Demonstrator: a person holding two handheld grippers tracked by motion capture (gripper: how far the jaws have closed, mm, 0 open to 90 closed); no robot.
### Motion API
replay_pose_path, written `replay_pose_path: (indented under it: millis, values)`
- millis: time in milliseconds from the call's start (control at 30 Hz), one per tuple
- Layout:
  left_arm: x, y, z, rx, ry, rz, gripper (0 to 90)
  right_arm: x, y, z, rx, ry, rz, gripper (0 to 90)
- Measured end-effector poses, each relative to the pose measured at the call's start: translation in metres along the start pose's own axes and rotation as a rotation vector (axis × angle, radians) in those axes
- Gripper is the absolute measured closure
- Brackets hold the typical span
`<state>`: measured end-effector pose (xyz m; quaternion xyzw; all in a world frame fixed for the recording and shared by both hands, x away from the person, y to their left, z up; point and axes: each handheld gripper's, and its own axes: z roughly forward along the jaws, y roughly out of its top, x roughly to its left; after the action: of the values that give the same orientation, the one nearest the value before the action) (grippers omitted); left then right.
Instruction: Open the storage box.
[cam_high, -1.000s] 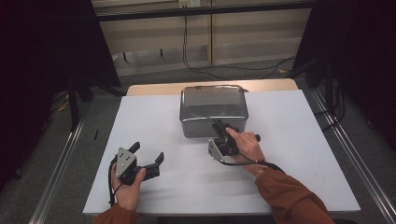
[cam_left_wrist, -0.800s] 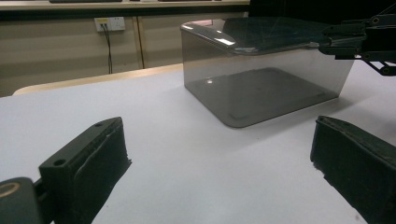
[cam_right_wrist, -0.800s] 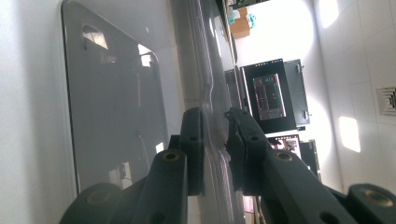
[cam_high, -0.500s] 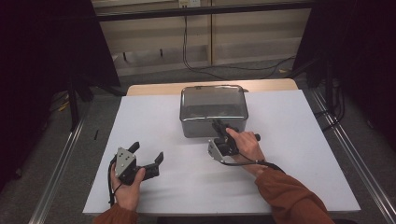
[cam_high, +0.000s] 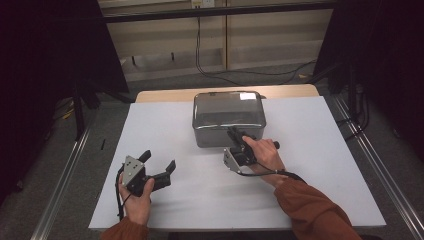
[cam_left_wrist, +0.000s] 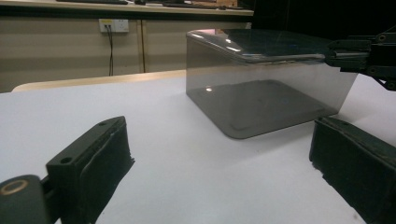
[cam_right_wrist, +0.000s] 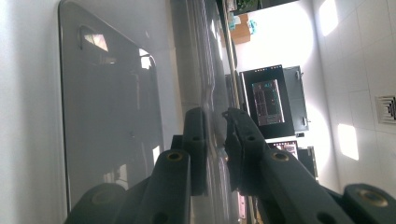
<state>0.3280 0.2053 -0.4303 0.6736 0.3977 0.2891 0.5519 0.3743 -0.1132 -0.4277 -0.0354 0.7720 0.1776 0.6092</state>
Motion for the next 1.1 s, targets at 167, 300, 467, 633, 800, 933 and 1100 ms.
replay_pose_path:
  millis: [167,300,467,633,800,933,1100]
  values:
    - [-0.004,0.004,0.004,0.008,-0.032,0.043,7.2,-0.003,0.0,0.0,0.001,-0.009,0.006,78.6]
    - [-0.004,0.009,0.01,-0.002,-0.066,0.033,6.5,-0.007,0.001,0.0,-0.004,-0.01,0.006,78.8]
    - [-0.004,0.011,0.019,0.001,-0.086,0.052,4.0,-0.007,0.0,0.0,-0.007,-0.011,0.003,78.8]
    - [-0.005,0.013,0.032,0.006,-0.104,0.048,2.4,-0.011,0.001,0.0,-0.009,-0.023,0.017,79.0]
    - [-0.005,0.019,0.042,-0.011,-0.114,0.061,2.4,-0.012,0.001,0.0,-0.014,-0.024,0.016,79.0]
    - [-0.002,0.024,0.044,-0.021,-0.116,0.067,1.9,-0.014,0.001,-0.001,-0.015,-0.028,0.022,79.2]
    - [-0.004,0.033,0.052,-0.032,-0.14,0.057,1.7,-0.016,0.001,-0.001,-0.015,-0.028,0.019,79.4]
